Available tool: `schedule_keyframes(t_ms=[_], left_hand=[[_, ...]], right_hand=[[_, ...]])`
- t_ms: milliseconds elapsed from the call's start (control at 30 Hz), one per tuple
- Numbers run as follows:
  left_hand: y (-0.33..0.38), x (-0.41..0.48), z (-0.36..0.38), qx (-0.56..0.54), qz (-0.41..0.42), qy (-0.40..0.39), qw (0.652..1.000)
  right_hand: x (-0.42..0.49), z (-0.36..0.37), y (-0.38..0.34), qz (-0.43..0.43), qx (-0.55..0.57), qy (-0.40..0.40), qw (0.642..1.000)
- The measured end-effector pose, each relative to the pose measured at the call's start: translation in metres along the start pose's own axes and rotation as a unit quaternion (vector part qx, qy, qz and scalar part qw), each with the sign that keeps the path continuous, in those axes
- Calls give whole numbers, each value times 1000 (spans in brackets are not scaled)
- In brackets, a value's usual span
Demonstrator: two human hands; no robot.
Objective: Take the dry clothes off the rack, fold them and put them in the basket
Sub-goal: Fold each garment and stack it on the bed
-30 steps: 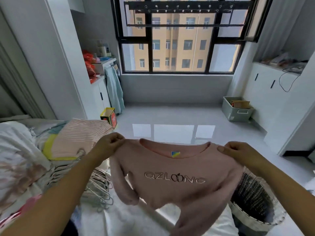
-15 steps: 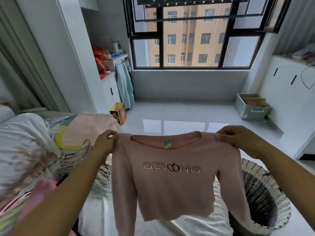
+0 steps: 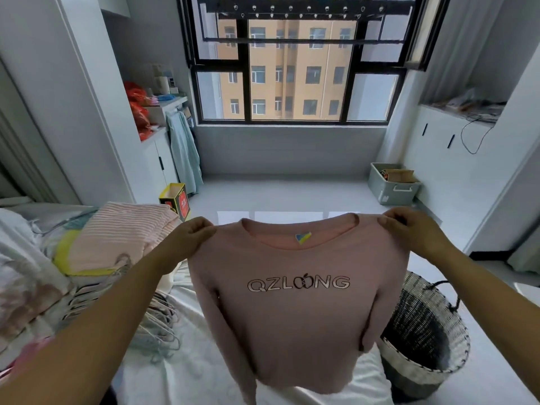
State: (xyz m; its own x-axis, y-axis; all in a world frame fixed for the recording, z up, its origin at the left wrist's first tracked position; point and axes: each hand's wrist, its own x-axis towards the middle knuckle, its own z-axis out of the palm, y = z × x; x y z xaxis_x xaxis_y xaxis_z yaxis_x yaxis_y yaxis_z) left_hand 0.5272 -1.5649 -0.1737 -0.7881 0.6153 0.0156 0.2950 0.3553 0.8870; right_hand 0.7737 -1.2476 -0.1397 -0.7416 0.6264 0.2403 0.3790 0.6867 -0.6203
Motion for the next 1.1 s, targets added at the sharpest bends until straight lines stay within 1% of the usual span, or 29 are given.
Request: schedule_keyframes(t_ms=[133,200,267,433,567,667,733,833,900,1000,1100], left_hand=[[-9,2,-22,-27,10,-81,996],[-14,4,-32,-17,3,-102,995],[-20,11,-40,4,3,-92,996],[-25,35,-49,5,20,-29,999],[-30,44,-47,57,35,-16,998],[-30,46,-43,63,38,0,997],[-27,46,-42,48,33,6,998],[-21,43,-47,26,16,-22,999],[-17,45,-48,21,7,-26,999],[-16,52,-44,22,-3,-2,1000],[-25,67,-33,75,-25,30,996]], right_hand=[[-3,1,-15,-9,-20,13,1000],[-3,5,-19,-1,-17,14,1000],[-1,10,-21,7,-9,14,1000],[2,17,-22,20,7,21,1000],[9,18,-17,17,-1,12,1000],[14,16,-14,14,6,10,1000],[18,12,-12,9,9,1,1000],[24,6,-10,10,32,-16,999],[30,3,-8,10,48,-29,998],[41,9,-3,10,67,-37,997],[56,25,6,20,71,-44,996]])
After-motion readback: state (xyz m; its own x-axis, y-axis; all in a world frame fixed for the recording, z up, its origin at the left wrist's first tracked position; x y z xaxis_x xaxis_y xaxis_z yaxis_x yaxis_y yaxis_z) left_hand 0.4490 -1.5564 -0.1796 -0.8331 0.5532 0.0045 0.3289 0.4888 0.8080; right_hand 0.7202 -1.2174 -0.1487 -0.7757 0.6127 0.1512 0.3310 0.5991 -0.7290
